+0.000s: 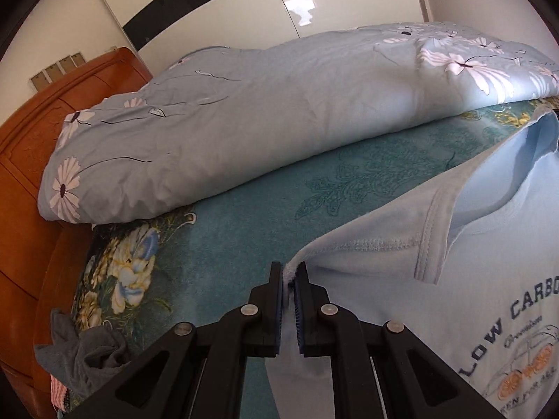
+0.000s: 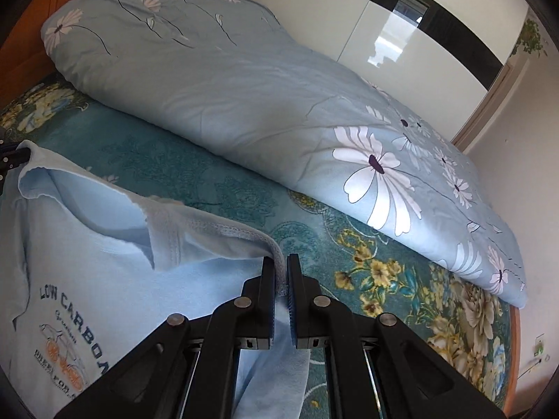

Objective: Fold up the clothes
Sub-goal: 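Lift the T-shirt by the hem with both grippers and lay it flat, then open both grippers and release the flattened T-shirt on the blanket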

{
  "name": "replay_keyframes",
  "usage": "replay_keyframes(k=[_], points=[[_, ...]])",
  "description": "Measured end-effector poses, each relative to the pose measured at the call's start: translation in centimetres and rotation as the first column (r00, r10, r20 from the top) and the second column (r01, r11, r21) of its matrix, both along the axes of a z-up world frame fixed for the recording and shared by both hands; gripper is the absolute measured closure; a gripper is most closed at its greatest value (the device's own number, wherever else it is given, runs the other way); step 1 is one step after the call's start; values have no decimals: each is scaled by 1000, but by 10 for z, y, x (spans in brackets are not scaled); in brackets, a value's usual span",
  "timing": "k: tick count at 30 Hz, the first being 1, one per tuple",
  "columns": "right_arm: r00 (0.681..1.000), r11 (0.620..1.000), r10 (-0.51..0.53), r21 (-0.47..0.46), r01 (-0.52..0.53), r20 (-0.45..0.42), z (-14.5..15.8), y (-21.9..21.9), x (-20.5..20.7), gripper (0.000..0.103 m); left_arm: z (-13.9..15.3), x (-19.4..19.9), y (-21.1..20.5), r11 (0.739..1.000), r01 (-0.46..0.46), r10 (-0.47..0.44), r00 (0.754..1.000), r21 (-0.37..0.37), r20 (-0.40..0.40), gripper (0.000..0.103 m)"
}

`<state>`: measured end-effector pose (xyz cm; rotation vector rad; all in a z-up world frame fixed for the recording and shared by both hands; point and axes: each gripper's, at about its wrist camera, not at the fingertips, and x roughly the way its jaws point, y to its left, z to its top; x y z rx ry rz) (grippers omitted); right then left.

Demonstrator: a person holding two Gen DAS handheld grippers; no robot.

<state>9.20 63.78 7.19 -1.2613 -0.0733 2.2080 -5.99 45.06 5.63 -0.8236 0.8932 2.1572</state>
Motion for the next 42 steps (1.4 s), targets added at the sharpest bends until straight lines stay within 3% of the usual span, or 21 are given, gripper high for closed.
replay_keyframes(k=[4,8,12,14,18,22,23,26,27,30,35,37,38,39,40,42], points=[[997,999,-26,-16,27,68,-39,17,-22,98,-26,-21,22,999,4,-3,1000,-37,24,94],[995,996,-56,-66,61,81,-65,28,-27,98,-47,-35,34,999,10,-6,997,-52,82,94],[995,994,-62,-84,69,77,-74,33,-26,97,-55,-52,31,1000,3,-3,971,2,241,94],[996,992,-71,-95,77,62,-74,35,-24,96,-54,-67,23,996,-51,23,935,70,355,93],[990,974,-137,-183,131,-21,-64,50,-12,74,-49,-100,-4,949,-255,121,835,183,537,66],[978,942,-180,-305,141,-104,-53,62,6,65,-45,-100,-16,941,-281,126,810,190,573,64],[973,927,-197,-345,145,-121,-51,66,11,65,-43,-100,-19,934,-291,113,788,205,605,63],[962,887,-230,-438,146,-145,-43,70,24,63,-36,-109,-33,895,-364,57,665,257,744,58],[962,888,-232,-435,149,-144,-38,68,27,63,-32,-109,-38,883,-383,45,642,270,765,57],[968,889,-208,-441,127,-140,-26,60,37,56,-7,-94,-48,898,-352,75,715,266,695,52],[964,908,-167,-413,69,-206,-2,28,82,55,13,-51,-91,899,-347,78,725,266,684,47],[964,917,-150,-395,53,-218,1,5,113,55,23,-18,-116,901,-334,124,810,277,573,47],[965,922,-142,-384,47,-222,2,-6,129,55,28,2,-128,896,-338,162,852,287,498,47],[966,926,-136,-374,45,-220,-1,-17,144,55,30,21,-140,886,-345,188,878,309,440,46],[968,930,-131,-365,44,-215,-5,-28,159,55,32,39,-154,872,-349,192,889,343,416,46],[968,925,-125,-378,34,-219,-12,-49,189,55,29,70,-181,832,-364,171,886,419,431,44]])
